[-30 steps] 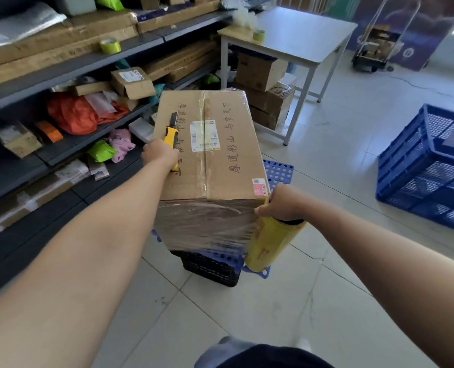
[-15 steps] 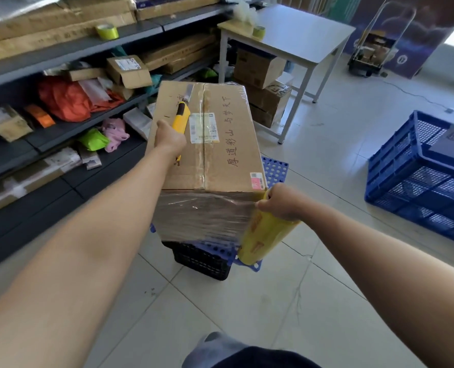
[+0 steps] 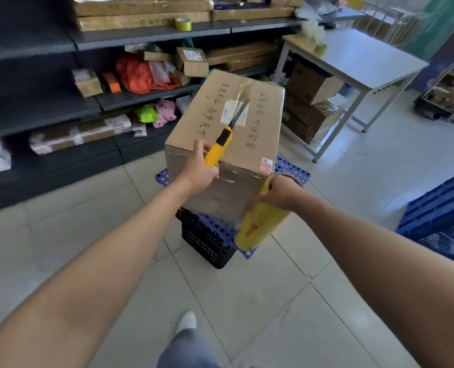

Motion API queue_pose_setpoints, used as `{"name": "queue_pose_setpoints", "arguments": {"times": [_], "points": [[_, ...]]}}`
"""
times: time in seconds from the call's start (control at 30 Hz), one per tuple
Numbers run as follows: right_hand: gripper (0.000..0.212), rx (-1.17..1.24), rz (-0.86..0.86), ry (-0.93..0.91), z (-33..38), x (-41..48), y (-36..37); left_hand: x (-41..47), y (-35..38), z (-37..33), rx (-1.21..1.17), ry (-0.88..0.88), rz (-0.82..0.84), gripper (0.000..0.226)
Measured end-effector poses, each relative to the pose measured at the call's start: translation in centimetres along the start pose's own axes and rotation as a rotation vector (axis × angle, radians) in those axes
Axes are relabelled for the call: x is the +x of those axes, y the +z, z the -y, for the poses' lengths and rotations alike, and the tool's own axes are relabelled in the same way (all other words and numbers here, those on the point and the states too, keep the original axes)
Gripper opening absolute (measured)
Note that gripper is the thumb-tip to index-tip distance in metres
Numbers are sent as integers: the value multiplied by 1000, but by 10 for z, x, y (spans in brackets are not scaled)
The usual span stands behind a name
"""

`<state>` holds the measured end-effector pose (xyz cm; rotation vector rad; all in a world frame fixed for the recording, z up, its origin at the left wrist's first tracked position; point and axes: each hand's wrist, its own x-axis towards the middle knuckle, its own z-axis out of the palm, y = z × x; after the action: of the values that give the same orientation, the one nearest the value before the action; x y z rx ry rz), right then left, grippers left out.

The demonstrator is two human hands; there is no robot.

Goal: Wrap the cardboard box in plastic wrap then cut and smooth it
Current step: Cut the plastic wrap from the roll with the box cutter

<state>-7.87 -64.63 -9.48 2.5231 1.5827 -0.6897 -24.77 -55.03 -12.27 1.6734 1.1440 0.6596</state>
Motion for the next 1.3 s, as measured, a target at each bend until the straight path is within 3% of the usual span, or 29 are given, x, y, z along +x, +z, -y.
{"name": "queue_pose_setpoints", "arguments": {"times": [0.07, 0.23, 0.4, 0.57, 0.7, 0.9, 1.03, 1.3], "points": [[34, -58, 11, -39, -1, -3, 5, -31, 10, 13, -31, -26, 17, 35], [25, -66, 15, -81, -2, -6, 7, -85, 38, 58, -55, -16, 24, 3], [33, -44, -64, -39, -11, -4, 16, -94, 59, 96, -2, -74, 114, 7], [19, -148, -75, -9, -12, -6, 11, -83, 69, 115, 51, -116, 233, 6], [21, -159, -117, 15, -14, 1, 13, -66, 77, 116, 83, -101, 257, 5], [18, -109, -150, 41, -14, 3, 15, -49, 91, 121, 185, -89, 314, 8], [18, -95, -152, 18, -12, 2, 20, -41, 101, 128, 238, -113, 345, 28], [16, -12, -191, -11, -21, 5, 28, -30, 126, 160, 275, -164, 363, 45]]}}
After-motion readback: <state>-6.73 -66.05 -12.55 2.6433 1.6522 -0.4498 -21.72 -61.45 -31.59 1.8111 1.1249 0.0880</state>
